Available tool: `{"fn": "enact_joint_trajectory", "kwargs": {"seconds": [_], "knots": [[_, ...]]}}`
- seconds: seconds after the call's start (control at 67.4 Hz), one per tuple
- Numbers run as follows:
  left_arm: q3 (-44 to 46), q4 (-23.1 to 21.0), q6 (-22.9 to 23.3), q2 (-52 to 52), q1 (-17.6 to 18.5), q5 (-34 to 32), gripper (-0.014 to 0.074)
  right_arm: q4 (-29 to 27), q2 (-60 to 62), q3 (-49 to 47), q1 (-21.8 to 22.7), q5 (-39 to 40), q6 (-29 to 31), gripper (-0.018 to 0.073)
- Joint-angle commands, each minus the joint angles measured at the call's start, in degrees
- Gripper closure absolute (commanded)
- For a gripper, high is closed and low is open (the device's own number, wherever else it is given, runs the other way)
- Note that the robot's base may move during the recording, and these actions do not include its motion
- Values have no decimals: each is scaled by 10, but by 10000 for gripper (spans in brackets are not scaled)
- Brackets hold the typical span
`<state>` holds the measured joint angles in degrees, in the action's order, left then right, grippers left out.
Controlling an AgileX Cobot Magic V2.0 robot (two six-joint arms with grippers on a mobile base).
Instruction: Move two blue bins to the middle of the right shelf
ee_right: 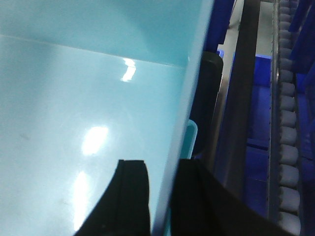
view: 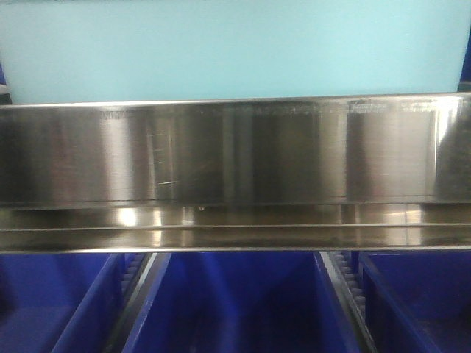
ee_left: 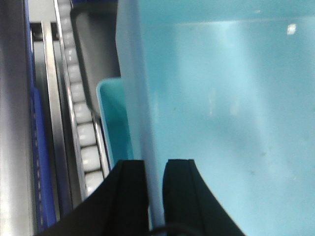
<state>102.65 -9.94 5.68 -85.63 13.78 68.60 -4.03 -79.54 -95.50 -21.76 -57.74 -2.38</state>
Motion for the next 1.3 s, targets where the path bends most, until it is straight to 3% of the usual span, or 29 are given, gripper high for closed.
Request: {"fn": "enact_joint_trajectory", "kwargs": {"seconds": [0.0,0.311,0.89,0.964,1.023,1.201,1.29], "knots": [[-2,-28,-6,6,2,11,708,-2,7,-3,-1,20,18,712],[-43,-26,-6,6,2,14,708,-2,2,-3,-1,10,18,712],[-43,-3,-6,6,2,3,706,-2,-45,-3,-1,-14,18,692],[-43,-3,-6,6,2,3,680,-2,-44,-3,-1,-15,18,604],[-43,-3,-6,6,2,4,617,-2,-43,-4,-1,-18,18,464],[-43,-3,-6,6,2,5,285,-2,-33,-4,-1,-18,18,6],[-43,-3,-6,6,2,5,121,-2,-25,-4,-1,-18,18,-7]]}}
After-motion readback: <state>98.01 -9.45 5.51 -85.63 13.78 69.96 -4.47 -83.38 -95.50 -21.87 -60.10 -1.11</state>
